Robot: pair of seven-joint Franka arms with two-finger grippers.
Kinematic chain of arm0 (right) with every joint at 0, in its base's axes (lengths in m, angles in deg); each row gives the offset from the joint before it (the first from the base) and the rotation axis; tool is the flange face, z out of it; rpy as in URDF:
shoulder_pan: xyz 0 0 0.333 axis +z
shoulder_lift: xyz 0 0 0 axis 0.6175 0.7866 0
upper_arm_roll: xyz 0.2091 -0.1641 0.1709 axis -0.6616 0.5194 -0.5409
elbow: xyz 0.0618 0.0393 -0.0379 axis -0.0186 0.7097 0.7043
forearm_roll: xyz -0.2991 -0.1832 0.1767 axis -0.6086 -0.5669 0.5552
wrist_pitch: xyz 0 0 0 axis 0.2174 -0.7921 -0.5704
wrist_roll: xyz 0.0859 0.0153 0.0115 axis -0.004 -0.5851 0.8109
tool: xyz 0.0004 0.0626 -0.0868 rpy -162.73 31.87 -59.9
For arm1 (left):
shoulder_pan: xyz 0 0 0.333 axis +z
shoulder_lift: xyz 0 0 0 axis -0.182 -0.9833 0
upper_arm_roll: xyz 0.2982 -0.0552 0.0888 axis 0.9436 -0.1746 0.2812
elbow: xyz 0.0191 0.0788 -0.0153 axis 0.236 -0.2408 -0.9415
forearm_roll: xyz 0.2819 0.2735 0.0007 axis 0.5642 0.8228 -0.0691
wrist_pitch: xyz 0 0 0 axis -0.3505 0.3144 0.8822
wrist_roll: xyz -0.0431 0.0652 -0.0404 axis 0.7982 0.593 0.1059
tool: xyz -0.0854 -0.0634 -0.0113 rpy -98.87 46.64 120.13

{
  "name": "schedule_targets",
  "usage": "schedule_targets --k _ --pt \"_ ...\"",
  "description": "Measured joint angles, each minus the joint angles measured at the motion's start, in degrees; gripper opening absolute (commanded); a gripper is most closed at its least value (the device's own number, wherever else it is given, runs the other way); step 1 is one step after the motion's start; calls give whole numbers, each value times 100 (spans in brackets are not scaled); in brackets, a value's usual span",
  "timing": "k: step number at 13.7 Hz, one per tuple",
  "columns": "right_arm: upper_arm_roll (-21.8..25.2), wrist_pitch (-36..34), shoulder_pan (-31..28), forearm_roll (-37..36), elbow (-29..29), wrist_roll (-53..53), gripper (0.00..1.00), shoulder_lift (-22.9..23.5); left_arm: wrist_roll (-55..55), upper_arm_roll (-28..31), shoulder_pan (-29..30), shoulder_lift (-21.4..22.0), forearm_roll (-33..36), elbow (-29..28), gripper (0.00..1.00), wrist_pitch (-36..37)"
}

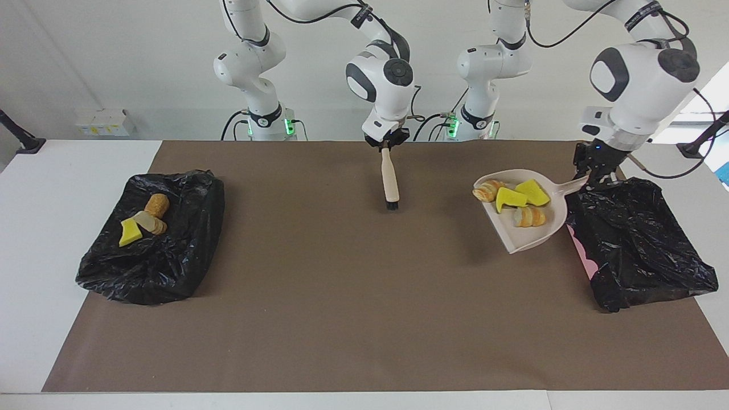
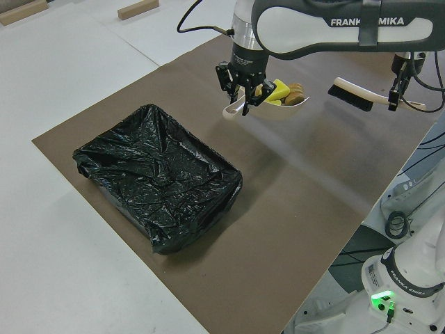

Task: Sweep and dump trash in bin
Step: 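Carry the loaded dustpan over the black bag with the left gripper, then tip the dustpan to dump the trash into the bag with the left gripper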

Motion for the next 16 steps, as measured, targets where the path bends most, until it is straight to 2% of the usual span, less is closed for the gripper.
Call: schedule_targets --k 2,3,4,9,13,16 --pt "0 224 62 0 -25 -148 0 196 -351 9 504 -2 -24 107 0 109" --pt "0 274 80 0 -45 -169 23 277 -442 10 674 -4 -32 146 0 118" --pt "0 289 85 0 -62 -174 99 325 -465 9 810 -5 -35 176 0 119" --pt "39 167 53 -5 -379 -194 100 341 -819 7 1632 -206 -43 683 0 124" --pt "76 -539 -421 -259 -1054 -156 100 329 -1046 12 2157 -544 -27 1321 0 130" --pt "102 -1268 -934 -394 -1661 244 100 296 -1063 24 2310 -813 367 1733 0 113"
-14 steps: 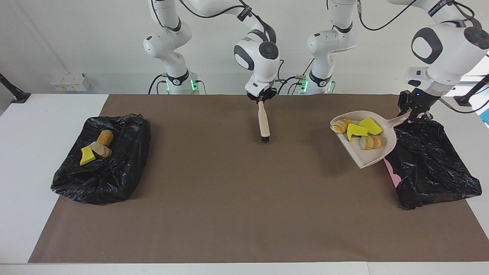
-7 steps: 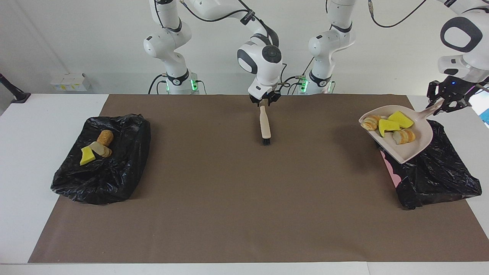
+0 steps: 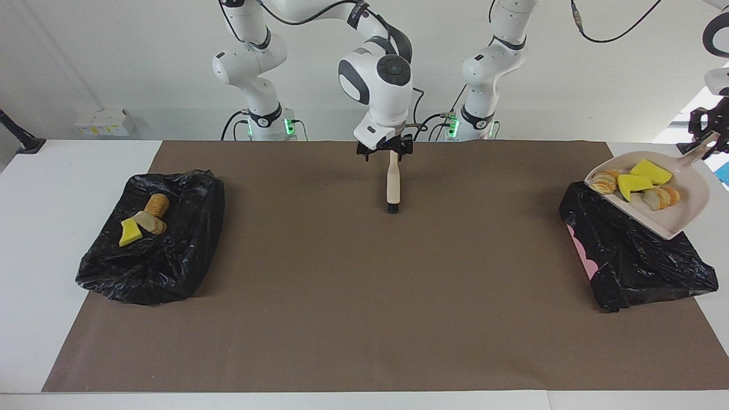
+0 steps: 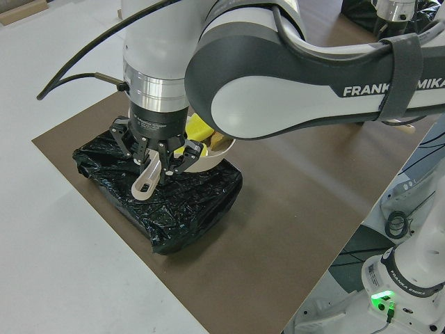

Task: Sweep and dump trash in bin
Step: 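Tip the dustpan to dump the trash into the bag with the left gripper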

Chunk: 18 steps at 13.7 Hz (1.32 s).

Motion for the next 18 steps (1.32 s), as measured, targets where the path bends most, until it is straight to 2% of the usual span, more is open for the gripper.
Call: schedule_targets --k 5,9,14,18 --pt "22 -808 -750 -415 -760 1070 100 -83 1 -29 6 -231 1133 139 0 -614" --pt "34 -1154 -1385 -576 -1216 1894 100 -139 137 -62 -60 -312 1888 138 0 -718" --pt "71 -1171 -2616 -602 -1310 3178 100 -451 696 -95 -441 -330 2798 136 0 -718" --pt "113 -1172 -3272 -876 -1314 3790 100 -614 829 -96 -608 -328 3456 139 0 -715"
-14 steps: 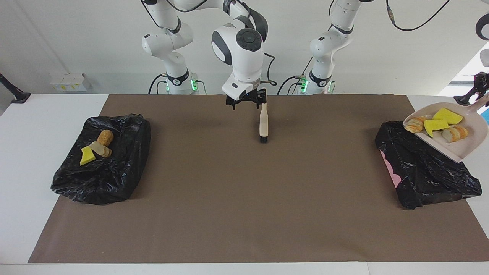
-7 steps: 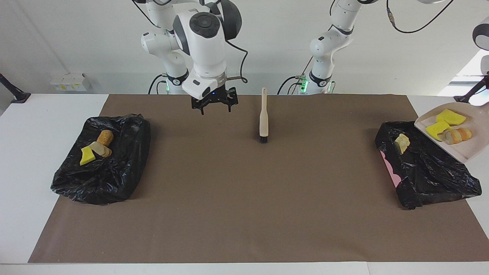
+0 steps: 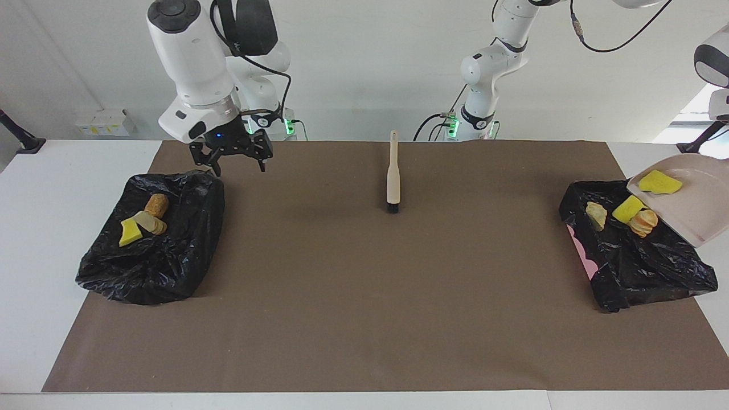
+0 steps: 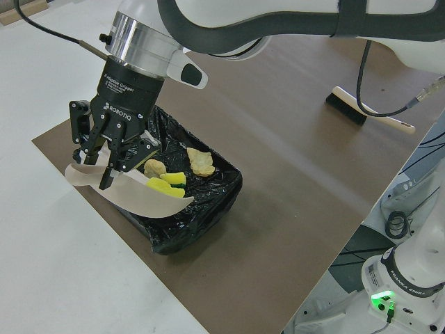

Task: Sweep and dump trash in bin
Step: 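Tip the dustpan to dump the trash into the bag with the left gripper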

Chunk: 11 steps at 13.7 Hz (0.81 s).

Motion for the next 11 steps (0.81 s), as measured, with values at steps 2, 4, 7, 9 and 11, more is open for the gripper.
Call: schedule_targets --k 2,4,7,9,11 --pt "13 0 -367 -23 0 270 100 -74 17 -8 -91 15 303 26 0 0" --pt "22 -30 -747 -21 -1 537 100 -150 17 -28 -160 39 543 61 0 16" --pt "24 -177 -904 -19 -1 408 100 -301 22 -49 -361 96 1002 66 0 86" --pt "-10 -241 -887 -18 3 203 100 -437 243 -58 -523 124 1244 67 0 263" --pt "-27 -269 -887 -7 11 168 100 -515 492 -65 -659 127 1466 66 0 369"
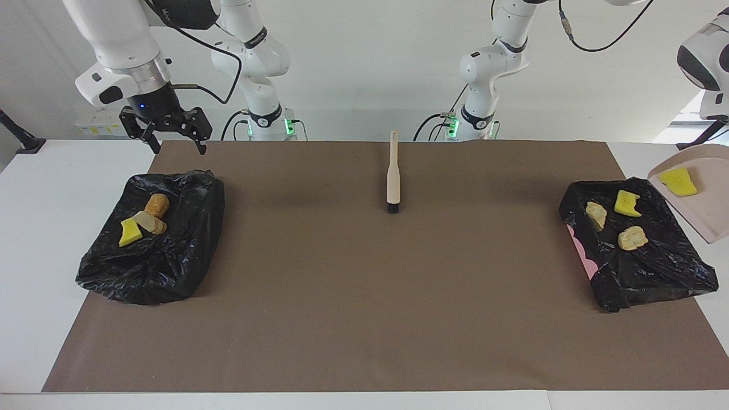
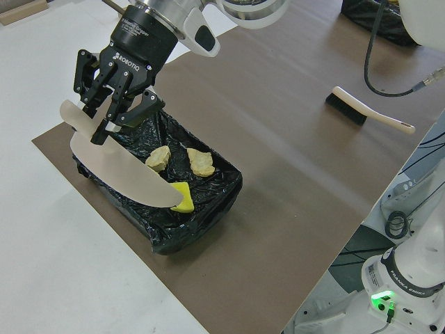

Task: Sweep and dump trash in bin
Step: 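Tip the dustpan to dump the trash into the bag with the left gripper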

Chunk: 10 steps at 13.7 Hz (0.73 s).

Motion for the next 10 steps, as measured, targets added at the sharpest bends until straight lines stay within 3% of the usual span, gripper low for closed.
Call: schedule_targets --k 6,10 --pt "-5 0 7 10 25 -6 100 -5 567 -7 -396 2 728 0 0 236" --pt "-4 0 7 11 29 -6 100 -5 960 -50 -626 78 675 8 0 249"
